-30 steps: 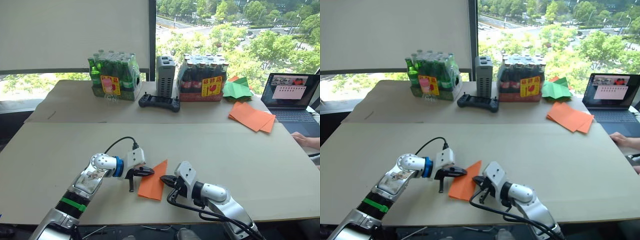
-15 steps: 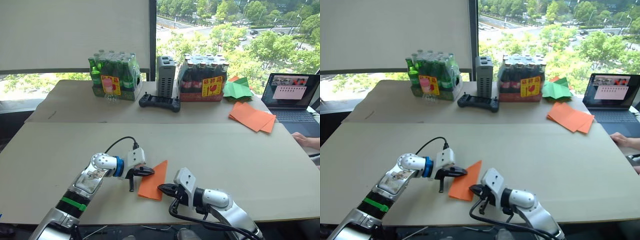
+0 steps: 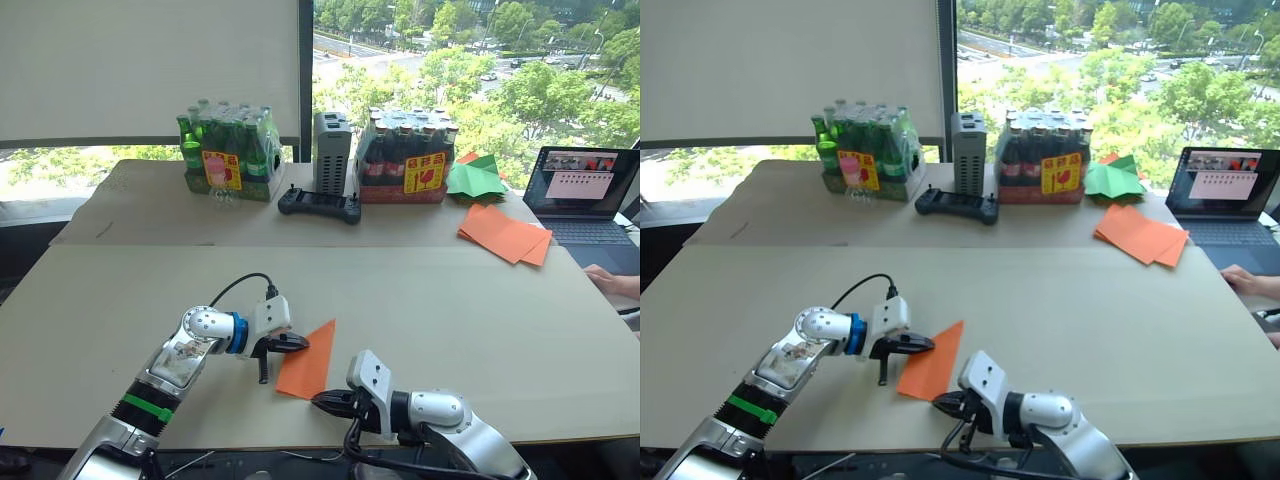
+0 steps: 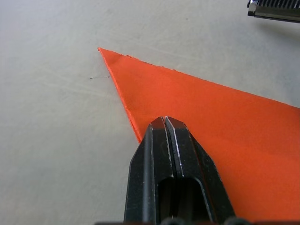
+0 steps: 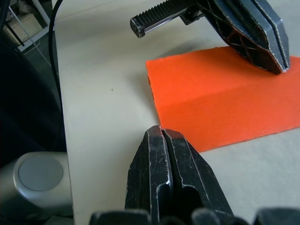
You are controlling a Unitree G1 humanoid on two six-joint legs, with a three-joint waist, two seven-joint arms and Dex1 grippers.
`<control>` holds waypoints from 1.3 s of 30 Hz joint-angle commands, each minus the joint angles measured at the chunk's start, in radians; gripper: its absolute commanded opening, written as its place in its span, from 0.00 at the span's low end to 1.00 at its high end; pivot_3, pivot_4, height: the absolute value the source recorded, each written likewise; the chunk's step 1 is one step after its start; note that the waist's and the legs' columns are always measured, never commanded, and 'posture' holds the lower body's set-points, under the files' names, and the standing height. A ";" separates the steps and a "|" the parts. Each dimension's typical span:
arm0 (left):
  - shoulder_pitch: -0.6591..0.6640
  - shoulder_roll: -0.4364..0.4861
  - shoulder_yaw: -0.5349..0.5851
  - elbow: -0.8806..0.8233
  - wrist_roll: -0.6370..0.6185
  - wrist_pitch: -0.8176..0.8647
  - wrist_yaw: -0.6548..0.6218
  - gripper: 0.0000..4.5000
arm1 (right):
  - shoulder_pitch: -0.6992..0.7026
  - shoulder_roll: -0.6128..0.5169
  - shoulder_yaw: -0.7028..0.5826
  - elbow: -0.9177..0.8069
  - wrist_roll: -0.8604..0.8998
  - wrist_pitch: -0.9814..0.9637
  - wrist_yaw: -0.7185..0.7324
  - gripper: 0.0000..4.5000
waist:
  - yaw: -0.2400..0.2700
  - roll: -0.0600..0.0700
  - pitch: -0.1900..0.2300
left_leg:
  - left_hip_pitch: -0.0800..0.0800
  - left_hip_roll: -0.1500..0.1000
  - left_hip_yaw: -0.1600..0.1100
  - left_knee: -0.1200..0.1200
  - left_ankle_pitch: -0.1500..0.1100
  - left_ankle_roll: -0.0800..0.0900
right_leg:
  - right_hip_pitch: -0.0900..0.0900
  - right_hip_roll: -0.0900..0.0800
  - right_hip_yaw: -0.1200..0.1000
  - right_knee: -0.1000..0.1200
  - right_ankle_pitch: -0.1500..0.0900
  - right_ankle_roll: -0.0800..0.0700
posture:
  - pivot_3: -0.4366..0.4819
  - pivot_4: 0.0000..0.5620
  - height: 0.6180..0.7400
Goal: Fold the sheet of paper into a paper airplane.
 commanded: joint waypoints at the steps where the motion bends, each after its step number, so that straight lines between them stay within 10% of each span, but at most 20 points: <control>1: 0.019 0.011 -0.028 0.019 0.037 0.008 -0.002 0.01 | 0.010 -0.015 0.026 -0.007 0.004 0.021 0.012 0.00 | 0.000 0.000 0.000 | 0.000 0.000 0.000 0.000 0.000 0.000 | 0.000 0.000 0.000 0.000 0.000 0.000 | 0.48 0.27 0.94; 19: -0.117 0.084 0.123 0.075 -0.068 0.021 -0.088 0.01 | 0.021 0.016 -0.259 -0.224 0.237 0.139 -0.117 0.00 | 0.001 0.000 0.002 | -0.004 0.000 -0.001 0.000 0.000 0.000 | -0.004 0.001 -0.001 0.000 0.000 0.000 | 0.48 0.27 0.94; 29: -0.377 -0.010 0.033 0.552 0.075 -0.796 -0.237 0.70 | 0.011 -0.008 -0.272 -0.206 0.197 0.147 -0.206 0.00 | 0.026 -0.001 0.002 | -0.013 0.000 -0.001 0.003 0.000 0.000 | -0.009 0.000 -0.003 -0.002 0.006 -0.009 | 0.48 0.27 0.94; 39: -0.636 -0.172 -0.056 0.989 0.129 -1.348 -0.447 0.70 | 0.032 -0.023 -0.286 -0.222 0.194 0.146 -0.240 0.00 | 0.027 -0.001 0.002 | -0.015 -0.002 -0.002 0.003 0.000 0.001 | -0.008 -0.001 -0.002 -0.005 0.006 -0.007 | 0.48 0.27 0.94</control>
